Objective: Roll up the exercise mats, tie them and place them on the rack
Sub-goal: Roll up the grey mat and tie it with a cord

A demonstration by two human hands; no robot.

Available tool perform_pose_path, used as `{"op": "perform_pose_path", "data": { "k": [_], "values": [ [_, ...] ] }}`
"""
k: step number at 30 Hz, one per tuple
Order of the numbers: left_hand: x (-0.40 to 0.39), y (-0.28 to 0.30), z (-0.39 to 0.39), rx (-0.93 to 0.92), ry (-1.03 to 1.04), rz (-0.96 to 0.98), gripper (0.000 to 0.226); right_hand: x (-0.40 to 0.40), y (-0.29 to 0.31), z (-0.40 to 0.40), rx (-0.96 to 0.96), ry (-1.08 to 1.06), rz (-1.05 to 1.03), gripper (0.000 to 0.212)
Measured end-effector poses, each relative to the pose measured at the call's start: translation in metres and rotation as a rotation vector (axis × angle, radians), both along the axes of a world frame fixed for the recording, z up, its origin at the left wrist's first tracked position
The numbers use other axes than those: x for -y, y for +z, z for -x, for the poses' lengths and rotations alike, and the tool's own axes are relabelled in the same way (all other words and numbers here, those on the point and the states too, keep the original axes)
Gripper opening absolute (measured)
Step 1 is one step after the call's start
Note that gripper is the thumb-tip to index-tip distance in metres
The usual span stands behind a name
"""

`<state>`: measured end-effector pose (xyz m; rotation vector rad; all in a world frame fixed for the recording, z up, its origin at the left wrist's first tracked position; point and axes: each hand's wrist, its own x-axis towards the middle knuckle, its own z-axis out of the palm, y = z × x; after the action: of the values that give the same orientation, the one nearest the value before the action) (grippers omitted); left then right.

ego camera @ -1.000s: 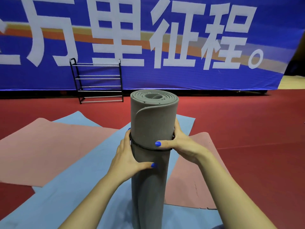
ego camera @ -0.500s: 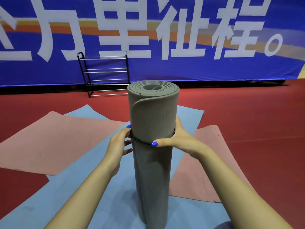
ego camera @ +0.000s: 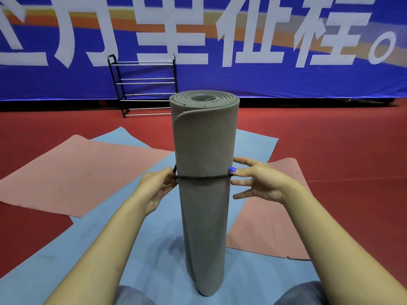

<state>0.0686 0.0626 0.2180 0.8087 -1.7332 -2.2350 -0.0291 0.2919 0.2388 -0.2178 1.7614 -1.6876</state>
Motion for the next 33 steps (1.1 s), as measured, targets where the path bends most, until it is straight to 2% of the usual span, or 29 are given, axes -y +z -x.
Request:
{"op": "perform_pose_path", "data": {
  "k": [3,6,9,15,19,22,28,30,33],
  "values": [
    [0.006,-0.007,0.002,-0.004,-0.009,0.019,0.038,-0.002,-0.009,0.004,0.130,-0.196,-0.028,0.020],
    [0.010,-0.015,0.003,0.003,-0.014,0.062,0.020,0.006,-0.013,-0.002,0.153,-0.144,-0.175,0.030],
    [0.015,-0.018,0.003,-0.003,-0.058,0.096,0.017,0.020,-0.014,-0.007,0.141,-0.052,-0.211,0.036],
    [0.024,-0.020,-0.002,0.044,-0.134,0.146,0.016,0.027,-0.009,-0.013,-0.059,-0.024,-0.262,0.021],
    [0.038,-0.036,-0.010,0.255,-0.178,0.340,0.022,0.024,-0.017,-0.013,-0.224,0.025,-0.431,0.026],
    [0.042,-0.052,-0.020,0.450,-0.223,0.488,0.018,0.016,-0.037,-0.006,-0.241,0.104,-0.648,0.028],
    [0.032,-0.067,-0.016,0.557,-0.309,0.610,0.021,0.016,-0.059,0.001,-0.249,0.208,-0.895,0.029],
    [0.029,-0.072,-0.013,0.564,-0.299,0.637,0.023,0.020,-0.063,0.001,-0.254,0.224,-0.901,0.029],
    [0.031,-0.069,-0.010,0.505,-0.265,0.580,0.024,0.019,-0.059,0.005,-0.292,0.184,-0.805,0.028]
  ]
}}
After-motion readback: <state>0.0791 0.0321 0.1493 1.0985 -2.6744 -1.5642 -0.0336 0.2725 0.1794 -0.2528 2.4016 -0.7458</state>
